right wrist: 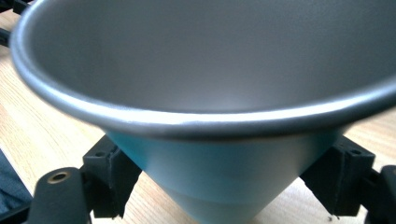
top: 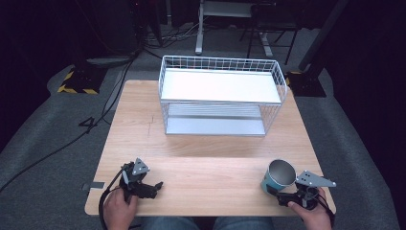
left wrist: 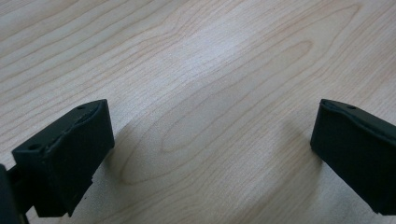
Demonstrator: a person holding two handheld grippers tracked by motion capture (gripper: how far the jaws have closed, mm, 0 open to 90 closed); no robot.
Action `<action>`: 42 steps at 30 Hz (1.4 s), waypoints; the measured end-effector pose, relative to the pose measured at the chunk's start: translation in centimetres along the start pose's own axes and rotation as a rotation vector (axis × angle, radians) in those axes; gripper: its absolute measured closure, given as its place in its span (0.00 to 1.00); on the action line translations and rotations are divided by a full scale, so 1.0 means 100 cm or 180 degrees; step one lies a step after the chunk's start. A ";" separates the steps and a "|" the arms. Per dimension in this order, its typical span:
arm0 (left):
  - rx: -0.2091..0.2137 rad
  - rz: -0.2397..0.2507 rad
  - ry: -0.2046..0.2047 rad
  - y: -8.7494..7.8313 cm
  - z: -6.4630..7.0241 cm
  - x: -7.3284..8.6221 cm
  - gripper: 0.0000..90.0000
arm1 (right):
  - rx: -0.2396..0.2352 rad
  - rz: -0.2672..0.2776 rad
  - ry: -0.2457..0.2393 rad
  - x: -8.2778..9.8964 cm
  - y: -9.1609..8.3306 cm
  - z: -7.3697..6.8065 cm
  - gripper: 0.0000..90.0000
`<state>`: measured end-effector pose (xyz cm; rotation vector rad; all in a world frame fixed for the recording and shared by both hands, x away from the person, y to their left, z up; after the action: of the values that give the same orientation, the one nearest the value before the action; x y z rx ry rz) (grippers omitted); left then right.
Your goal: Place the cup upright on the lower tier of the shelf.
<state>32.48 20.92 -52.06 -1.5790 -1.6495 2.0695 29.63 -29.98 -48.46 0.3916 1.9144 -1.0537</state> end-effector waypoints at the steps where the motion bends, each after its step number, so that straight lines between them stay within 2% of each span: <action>1: -0.0001 0.0001 -0.0001 0.000 0.000 0.000 0.00 | -0.0003 0.0017 -0.0028 -0.003 -0.001 -0.002 0.23; 10: -0.0001 0.0003 -0.0001 0.000 0.000 0.000 0.00 | -0.0013 0.0026 -0.0088 -0.015 0.002 -0.008 0.23; 16: -0.0004 0.0003 -0.0001 0.000 0.000 0.000 0.00 | -0.0025 0.0061 -0.0123 -0.032 0.010 -0.011 0.23; 21: -0.0008 0.0005 0.0005 0.000 0.000 0.000 0.00 | -0.0061 0.0092 -0.0192 -0.053 0.023 -0.016 0.23; 33: -0.0003 0.0003 0.0001 0.000 0.000 0.000 0.00 | -0.0075 0.0095 -0.0292 -0.090 0.054 -0.020 0.23; 42: -0.0002 0.0003 -0.0001 0.000 0.000 0.000 0.00 | -0.0070 0.0089 -0.0330 -0.103 0.070 -0.021 0.23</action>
<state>32.47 20.93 -52.08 -1.5800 -1.6498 2.0699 38.52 -22.78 -43.14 0.3436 1.8220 -1.0146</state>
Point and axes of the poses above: each handheld gripper's, and its own axes: y roughly forward along the jaws, x roughly out of its underside, z roughly to its right, the point moved 2 cm from there along y, roughly forward along the jaws, and after that the axes turned 10 degrees about y, right-handed, at the moved point
